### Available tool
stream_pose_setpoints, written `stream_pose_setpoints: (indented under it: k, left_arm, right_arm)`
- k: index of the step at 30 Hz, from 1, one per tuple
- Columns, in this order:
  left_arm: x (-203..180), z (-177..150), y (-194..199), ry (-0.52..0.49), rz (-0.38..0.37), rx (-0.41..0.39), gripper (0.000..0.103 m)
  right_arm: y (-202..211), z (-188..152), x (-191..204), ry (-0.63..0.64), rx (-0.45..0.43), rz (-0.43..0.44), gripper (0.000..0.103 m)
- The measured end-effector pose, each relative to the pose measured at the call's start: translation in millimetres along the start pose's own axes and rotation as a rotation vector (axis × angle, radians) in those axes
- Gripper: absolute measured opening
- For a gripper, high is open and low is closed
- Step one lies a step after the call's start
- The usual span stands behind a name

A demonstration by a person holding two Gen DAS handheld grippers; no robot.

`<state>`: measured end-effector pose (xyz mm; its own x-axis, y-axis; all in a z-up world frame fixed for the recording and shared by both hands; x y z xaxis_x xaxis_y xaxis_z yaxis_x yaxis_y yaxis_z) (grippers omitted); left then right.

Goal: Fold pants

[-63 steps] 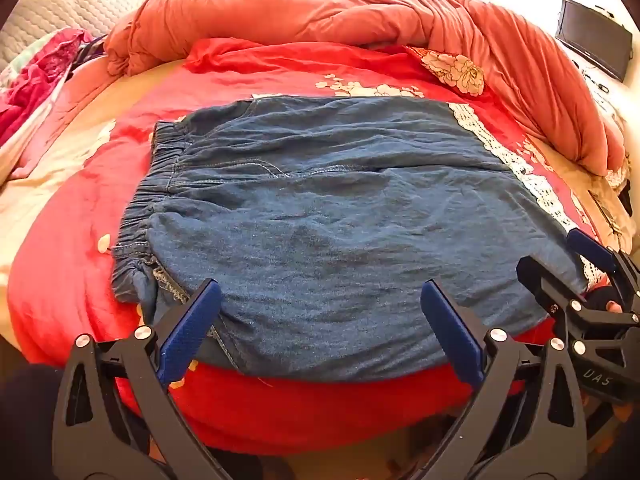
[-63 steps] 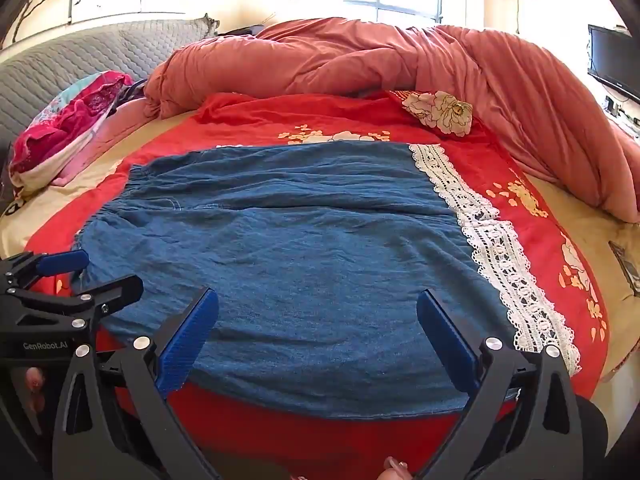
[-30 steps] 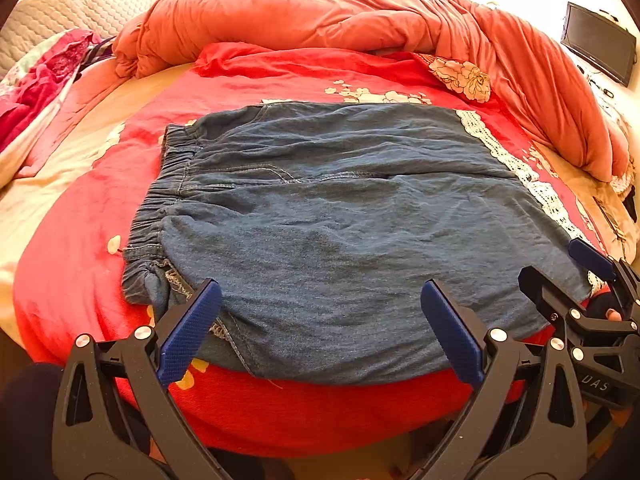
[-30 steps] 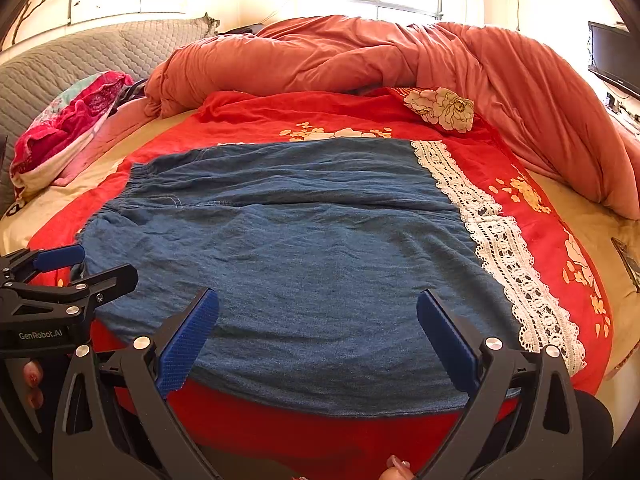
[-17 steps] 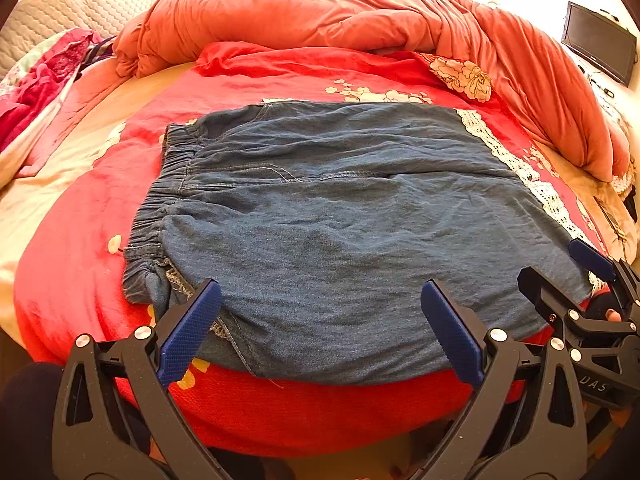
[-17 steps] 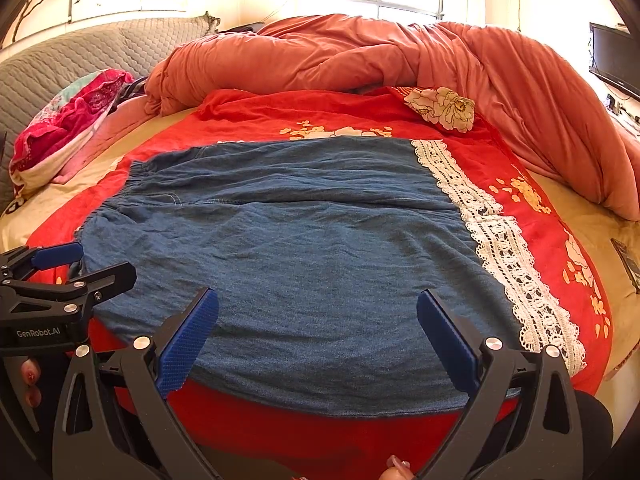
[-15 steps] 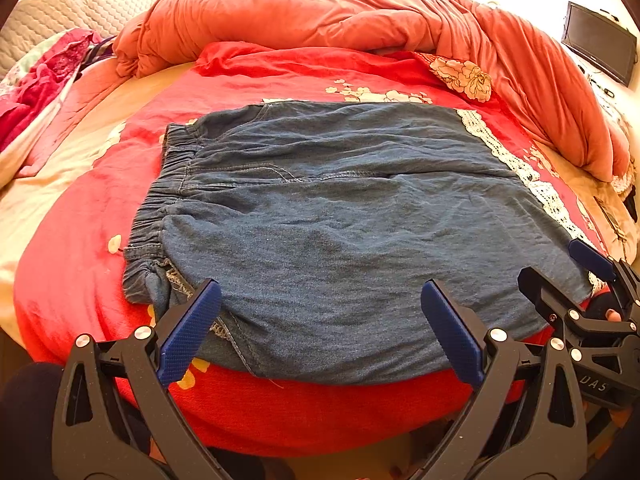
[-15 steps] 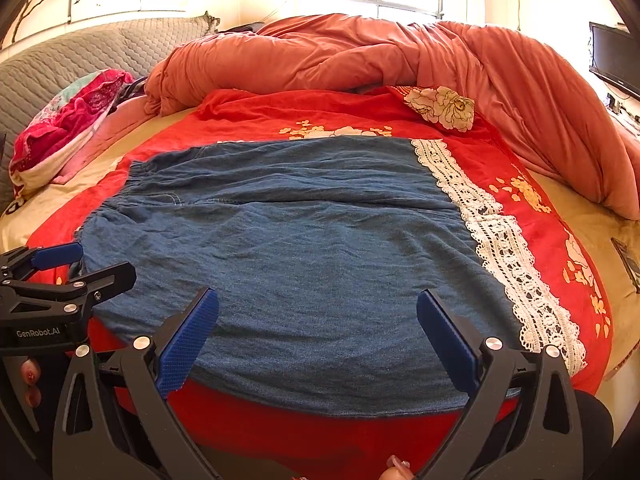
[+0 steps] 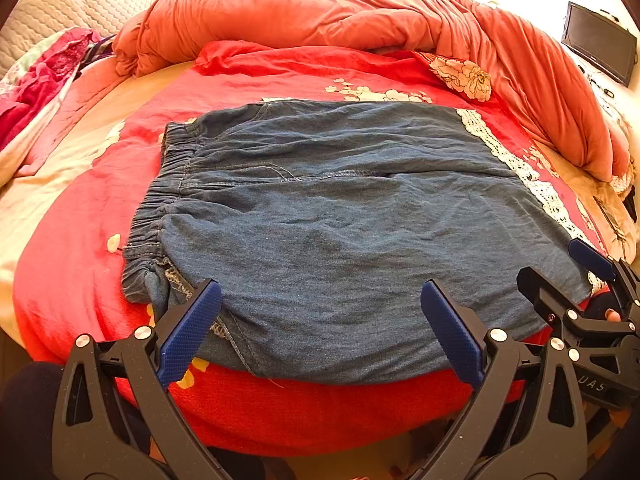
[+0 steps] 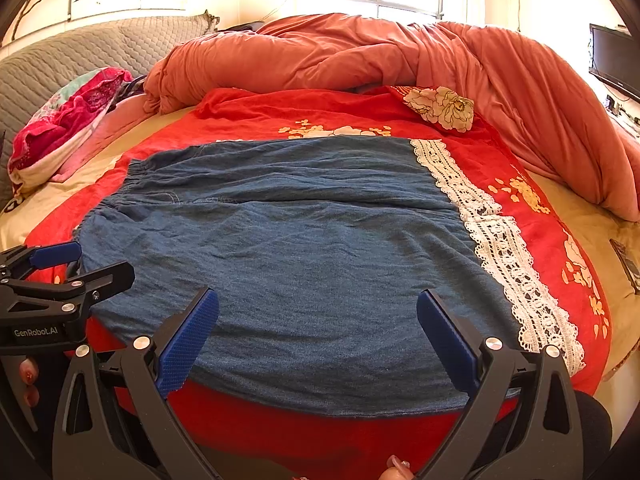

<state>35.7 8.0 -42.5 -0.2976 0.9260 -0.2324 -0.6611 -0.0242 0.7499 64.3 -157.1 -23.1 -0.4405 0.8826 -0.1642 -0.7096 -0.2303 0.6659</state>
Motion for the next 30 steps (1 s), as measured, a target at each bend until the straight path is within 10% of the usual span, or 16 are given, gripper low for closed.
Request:
stream_pose_setpoints:
  k: [30]
  left_arm:
    - [41.4, 69.1, -9.2, 0.049, 0.075, 0.014, 0.094]
  right_arm:
    - [-27.1, 74.2, 14.0, 0.080, 0.014, 0.013, 0.099]
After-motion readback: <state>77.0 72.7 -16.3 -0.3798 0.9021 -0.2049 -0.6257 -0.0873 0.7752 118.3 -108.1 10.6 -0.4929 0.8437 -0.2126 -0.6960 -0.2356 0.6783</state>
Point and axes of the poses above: each gripper's, at about its wrist camera, not at the fingertips, and y roughly against the way its jaws point, x to its left, z to its top, the point moved 6 cm from there along -y, roughly the way its jaws point, and after that the axes turned 13 degrees about y, right-handed, at the moved point
